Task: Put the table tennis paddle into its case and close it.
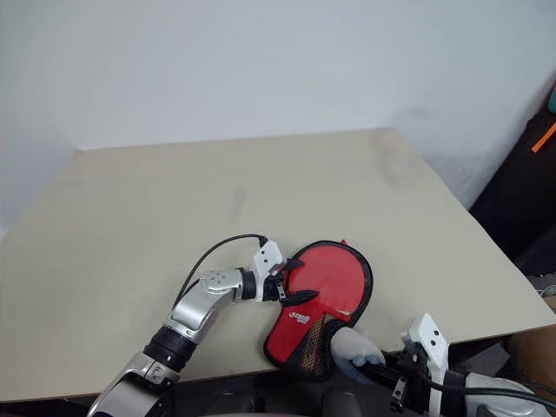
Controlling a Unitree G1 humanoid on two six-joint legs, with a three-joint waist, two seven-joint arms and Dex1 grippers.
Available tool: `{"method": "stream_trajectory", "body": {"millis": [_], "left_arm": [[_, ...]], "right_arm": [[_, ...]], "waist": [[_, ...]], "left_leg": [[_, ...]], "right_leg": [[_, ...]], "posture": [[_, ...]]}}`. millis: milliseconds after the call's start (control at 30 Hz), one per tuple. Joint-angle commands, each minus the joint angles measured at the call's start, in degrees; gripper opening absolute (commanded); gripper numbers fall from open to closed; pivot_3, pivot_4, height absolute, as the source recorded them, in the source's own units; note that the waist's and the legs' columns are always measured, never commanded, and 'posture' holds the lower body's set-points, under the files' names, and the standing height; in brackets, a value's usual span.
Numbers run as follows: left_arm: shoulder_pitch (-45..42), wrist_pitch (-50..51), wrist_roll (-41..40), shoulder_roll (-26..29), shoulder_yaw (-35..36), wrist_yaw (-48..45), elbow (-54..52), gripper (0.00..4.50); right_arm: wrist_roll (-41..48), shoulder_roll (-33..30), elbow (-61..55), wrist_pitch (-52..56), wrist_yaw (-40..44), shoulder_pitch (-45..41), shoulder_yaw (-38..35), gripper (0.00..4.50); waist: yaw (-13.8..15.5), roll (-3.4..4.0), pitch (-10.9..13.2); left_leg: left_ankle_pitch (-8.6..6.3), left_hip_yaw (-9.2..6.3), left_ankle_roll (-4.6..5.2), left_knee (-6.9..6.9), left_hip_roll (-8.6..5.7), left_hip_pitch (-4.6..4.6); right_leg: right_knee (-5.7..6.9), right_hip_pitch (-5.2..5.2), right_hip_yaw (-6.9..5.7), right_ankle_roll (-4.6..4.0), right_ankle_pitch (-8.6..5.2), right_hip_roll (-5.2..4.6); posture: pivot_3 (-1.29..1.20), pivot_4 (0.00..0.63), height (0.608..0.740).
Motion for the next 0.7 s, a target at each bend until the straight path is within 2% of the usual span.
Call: {"method": "stream_trajectory", "body": {"millis": [33,500,700], "left_arm": [[2.5,4.5,2.4,1.6,-1.6,0.7,4.4,4.50],[3.2,6.5,2.0,2.3,-1.4,0.8,2.7,4.50],[3.6,7.4,1.8,2.4,-1.0,1.3,1.9,4.50]], "right_arm": [[0.4,-1.2,-3.2,-1.6,4.0,2.1,2.8,0.30],[-2.0,-7.7,-7.7,-4.5,8.5,5.1,9.9,0.30],[3.0,-3.8,-2.2,-6.2,7.3,-0.1,5.0,0.30]], "waist": [[0.0,-0.01,0.0],[0.0,-0.19,0.0],[0.0,-0.41,0.0]], "left_leg": [[-0.01,0.01,-0.01,0.00,0.00,0.00],[-0.06,0.04,-0.05,0.00,0.04,0.02],[-0.17,0.06,-0.05,-0.01,0.10,0.03]], "right_leg": [[0.00,0.00,0.00,0.00,0.00,0.00],[-0.06,-0.01,-0.03,0.00,0.00,-0.01],[-0.14,-0.01,-0.09,0.00,0.00,-0.01]], "posture": [[0.00,0.000,0.740],[0.00,0.000,0.740],[0.00,0.000,0.740]]}}
